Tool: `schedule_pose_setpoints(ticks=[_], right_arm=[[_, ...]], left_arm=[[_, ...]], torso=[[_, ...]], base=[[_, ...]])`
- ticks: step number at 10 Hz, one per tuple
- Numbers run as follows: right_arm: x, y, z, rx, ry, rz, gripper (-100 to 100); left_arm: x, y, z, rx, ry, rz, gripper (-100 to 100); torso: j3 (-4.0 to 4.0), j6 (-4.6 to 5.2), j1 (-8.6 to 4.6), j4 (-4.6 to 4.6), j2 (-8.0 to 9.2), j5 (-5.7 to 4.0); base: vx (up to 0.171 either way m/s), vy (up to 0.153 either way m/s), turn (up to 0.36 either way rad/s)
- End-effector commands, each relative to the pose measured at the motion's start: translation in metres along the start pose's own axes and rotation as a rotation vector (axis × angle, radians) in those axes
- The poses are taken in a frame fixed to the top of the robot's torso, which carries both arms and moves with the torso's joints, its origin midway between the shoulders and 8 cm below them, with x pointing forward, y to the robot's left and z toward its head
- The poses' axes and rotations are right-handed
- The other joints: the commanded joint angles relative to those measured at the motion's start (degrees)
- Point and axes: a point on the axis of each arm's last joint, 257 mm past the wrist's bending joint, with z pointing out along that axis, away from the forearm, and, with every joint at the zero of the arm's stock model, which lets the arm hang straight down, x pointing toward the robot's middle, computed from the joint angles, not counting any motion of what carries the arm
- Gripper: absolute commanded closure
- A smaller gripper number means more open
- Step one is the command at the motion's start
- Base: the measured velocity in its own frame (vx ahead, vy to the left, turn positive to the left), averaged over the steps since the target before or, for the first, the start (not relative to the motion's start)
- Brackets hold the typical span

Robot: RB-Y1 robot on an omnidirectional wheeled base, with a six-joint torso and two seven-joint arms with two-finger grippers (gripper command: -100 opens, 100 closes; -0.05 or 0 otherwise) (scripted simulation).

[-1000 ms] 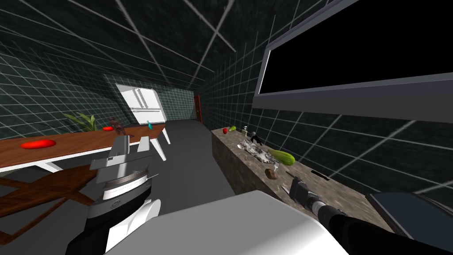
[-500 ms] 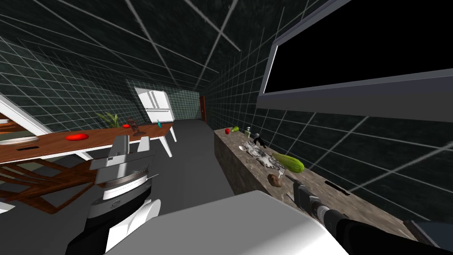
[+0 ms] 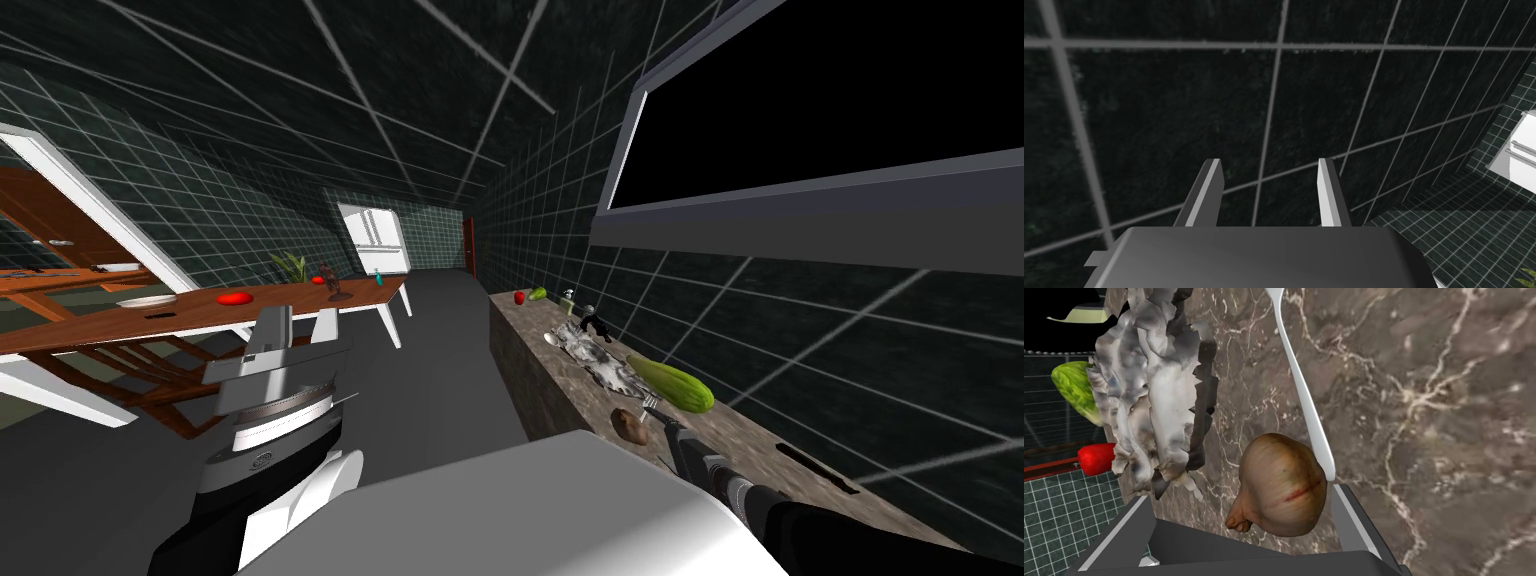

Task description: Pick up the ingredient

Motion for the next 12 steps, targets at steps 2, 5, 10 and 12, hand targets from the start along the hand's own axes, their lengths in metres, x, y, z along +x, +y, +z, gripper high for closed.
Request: schedule_pose_setpoints(ticks=[2,5,10,12], right_arm=[[-0.004,0.013,-0.002,-0.040,-0.018,-0.056,-100],[-0.008,0.021,-0.005,-0.064,-0.028,-0.078,0],[-0.002,0.032,-0.007,-0.092,-0.031,-0.075,-100],[0.003,0.043,-0.008,-0.120,-0.032,-0.066,-100]], left_arm=[[0.000,0.000,0.000,0.000,0.000,0.000,0],[0.000,0.000,0.000,0.000,0.000,0.000,0],[0.000,0.000,0.000,0.000,0.000,0.000,0],[0.000,0.000,0.000,0.000,0.000,0.000,0]], torso=[[0.00,-0.01,-0.02,0.00,0.00,-0.01],[-0.01,0.03,0.15,0.00,-0.02,0.03],[0.03,0.04,0.31,0.01,0.05,0.07],[0.02,0.03,0.32,0.01,0.04,0.07]], base=[[0.015,-0.059,0.109],[0.018,-0.022,0.055],[0.009,0.012,0.008],[0.016,0.019,0.025]])
